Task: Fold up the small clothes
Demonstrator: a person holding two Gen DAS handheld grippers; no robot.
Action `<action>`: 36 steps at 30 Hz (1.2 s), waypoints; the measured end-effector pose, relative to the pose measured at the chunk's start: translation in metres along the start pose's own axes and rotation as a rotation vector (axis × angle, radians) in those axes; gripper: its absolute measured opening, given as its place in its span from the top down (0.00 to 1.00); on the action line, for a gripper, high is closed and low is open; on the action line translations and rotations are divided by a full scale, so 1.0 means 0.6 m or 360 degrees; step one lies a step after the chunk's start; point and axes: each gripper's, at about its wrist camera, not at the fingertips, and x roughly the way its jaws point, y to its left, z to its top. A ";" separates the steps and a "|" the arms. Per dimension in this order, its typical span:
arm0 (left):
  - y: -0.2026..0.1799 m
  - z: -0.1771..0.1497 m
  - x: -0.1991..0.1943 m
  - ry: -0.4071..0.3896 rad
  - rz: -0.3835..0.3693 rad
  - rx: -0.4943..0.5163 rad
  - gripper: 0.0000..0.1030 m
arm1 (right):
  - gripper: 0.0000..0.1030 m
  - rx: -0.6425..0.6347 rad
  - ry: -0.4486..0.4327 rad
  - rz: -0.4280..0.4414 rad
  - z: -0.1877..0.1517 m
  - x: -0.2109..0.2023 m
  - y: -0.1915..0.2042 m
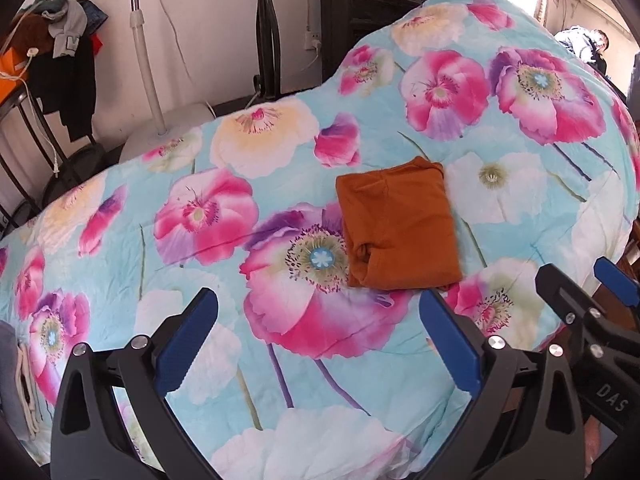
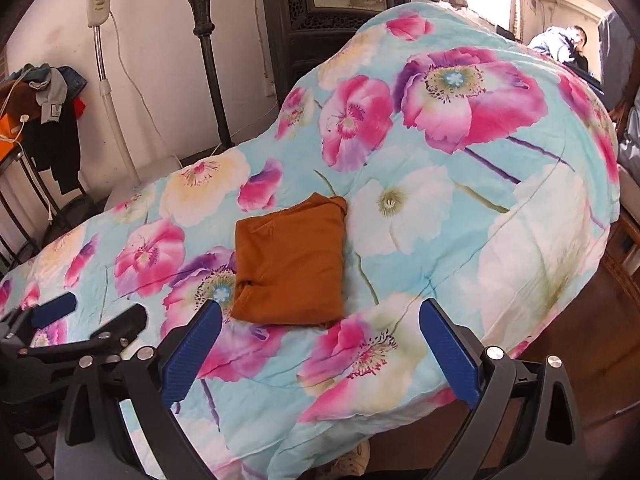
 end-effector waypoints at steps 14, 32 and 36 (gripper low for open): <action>-0.004 -0.003 0.006 0.0001 0.0029 0.0007 0.05 | 0.04 0.0031 0.0058 0.0026 -0.003 0.011 -0.002; -0.012 -0.006 0.011 0.0007 0.0017 0.0040 0.05 | 0.04 0.0065 0.0066 0.0058 -0.003 0.011 -0.004; -0.026 -0.012 0.008 -0.0013 0.0029 0.0106 0.05 | 0.04 0.0031 0.0066 0.0045 -0.008 0.009 0.006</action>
